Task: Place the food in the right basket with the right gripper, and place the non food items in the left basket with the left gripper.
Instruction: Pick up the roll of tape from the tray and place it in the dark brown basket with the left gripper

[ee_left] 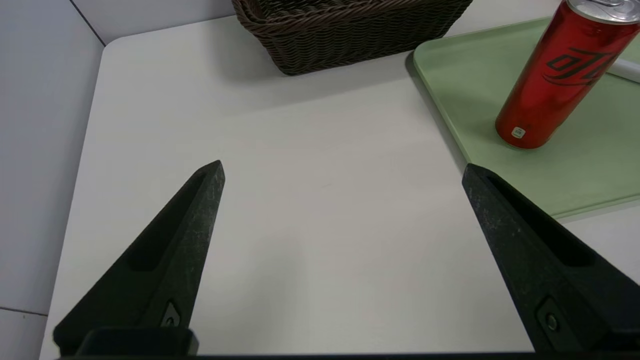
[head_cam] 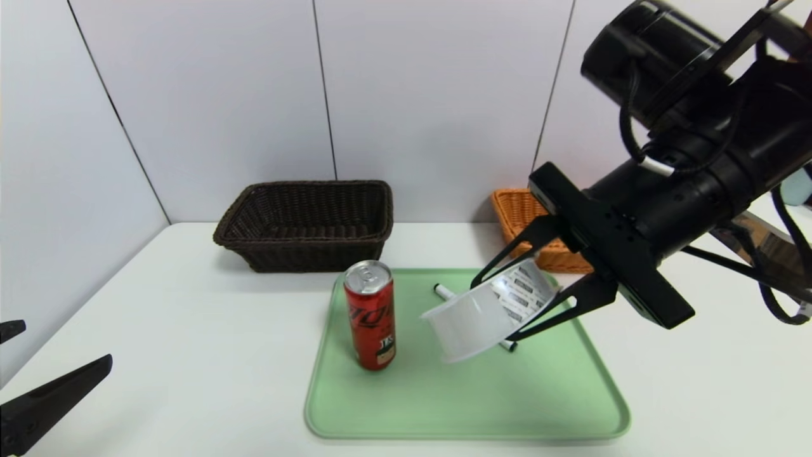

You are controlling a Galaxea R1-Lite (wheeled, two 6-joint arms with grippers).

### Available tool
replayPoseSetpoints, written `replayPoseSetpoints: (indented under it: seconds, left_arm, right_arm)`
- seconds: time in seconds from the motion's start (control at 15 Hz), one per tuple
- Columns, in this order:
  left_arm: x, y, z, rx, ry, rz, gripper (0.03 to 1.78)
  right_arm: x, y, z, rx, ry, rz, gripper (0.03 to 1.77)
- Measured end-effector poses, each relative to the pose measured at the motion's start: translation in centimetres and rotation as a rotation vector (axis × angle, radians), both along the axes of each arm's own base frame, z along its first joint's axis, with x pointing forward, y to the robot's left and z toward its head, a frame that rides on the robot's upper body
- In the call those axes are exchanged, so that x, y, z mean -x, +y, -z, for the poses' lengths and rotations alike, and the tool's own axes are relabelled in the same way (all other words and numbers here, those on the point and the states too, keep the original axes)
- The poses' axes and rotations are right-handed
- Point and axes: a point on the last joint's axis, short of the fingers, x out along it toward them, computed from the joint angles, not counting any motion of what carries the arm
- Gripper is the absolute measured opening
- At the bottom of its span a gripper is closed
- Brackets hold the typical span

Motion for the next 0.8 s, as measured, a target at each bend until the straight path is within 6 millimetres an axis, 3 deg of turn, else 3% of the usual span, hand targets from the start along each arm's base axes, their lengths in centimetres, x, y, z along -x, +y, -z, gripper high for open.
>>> replayPoseSetpoints:
  seconds: [0.47,0.8]
  left_arm:
    - [0.0,0.0,-0.1,-0.02,-0.01,0.004,1.69]
    - [0.1,0.0,-0.2,-0.02,-0.014,0.003,1.69]
  right_arm:
    - [0.3,0.0,-5.2,-0.192,-0.68,-0.073,0.55]
    - [-0.4,0.9,-4.9,-0.005,-1.126,-0.227,0.55]
